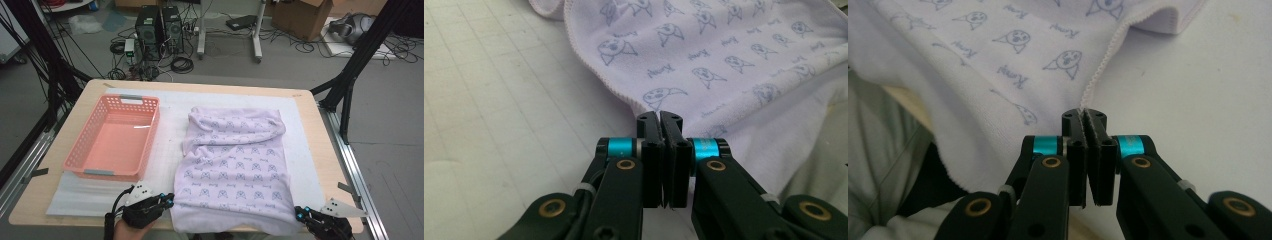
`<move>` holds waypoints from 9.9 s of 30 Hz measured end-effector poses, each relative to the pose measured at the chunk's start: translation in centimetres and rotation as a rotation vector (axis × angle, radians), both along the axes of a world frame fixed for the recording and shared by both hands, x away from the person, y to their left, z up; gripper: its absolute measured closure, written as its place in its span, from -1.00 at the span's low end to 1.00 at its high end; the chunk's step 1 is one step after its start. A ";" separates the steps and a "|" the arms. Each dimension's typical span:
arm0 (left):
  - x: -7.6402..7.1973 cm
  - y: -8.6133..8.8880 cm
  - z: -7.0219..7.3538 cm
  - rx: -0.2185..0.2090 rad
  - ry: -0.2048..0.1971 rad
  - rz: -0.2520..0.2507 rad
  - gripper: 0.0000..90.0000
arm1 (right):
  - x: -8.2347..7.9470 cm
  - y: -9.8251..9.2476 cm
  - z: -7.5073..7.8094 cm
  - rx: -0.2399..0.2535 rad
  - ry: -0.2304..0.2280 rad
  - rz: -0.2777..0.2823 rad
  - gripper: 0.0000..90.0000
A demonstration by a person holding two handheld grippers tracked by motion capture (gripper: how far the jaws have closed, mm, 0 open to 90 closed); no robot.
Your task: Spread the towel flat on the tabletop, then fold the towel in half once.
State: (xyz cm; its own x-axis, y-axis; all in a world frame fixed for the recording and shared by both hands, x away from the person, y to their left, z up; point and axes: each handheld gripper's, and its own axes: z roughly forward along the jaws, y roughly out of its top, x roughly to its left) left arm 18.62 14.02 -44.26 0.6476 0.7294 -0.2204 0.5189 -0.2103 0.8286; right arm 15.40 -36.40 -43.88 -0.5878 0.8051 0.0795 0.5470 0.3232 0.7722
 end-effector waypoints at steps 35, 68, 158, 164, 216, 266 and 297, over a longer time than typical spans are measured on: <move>3.8 -2.3 -1.0 0.120 -0.005 0.067 0.95 | 5.3 2.3 -0.8 -0.050 0.019 -0.104 0.93; 5.3 -1.3 -1.0 -0.017 0.014 0.049 0.15 | 4.3 0.5 -0.1 0.011 -0.005 -0.104 0.45; 2.0 -2.1 -0.5 -0.006 0.081 -0.020 0.92 | 1.2 1.0 -0.4 -0.009 -0.001 -0.105 0.93; 1.4 -1.7 -0.7 -0.019 0.102 -0.021 0.77 | 0.1 0.2 0.2 0.014 -0.002 -0.128 0.93; 13.8 -5.4 -0.8 0.143 0.011 0.194 0.44 | 5.6 0.1 -0.3 0.003 -0.016 -0.213 0.59; 12.8 -2.2 1.0 -0.115 -0.086 0.068 -0.56 | 10.3 -0.1 0.9 0.097 -0.155 -0.038 -0.59; 16.7 -3.4 2.8 -0.132 -0.068 0.076 -0.55 | 14.6 1.8 0.5 0.113 -0.083 -0.076 -0.60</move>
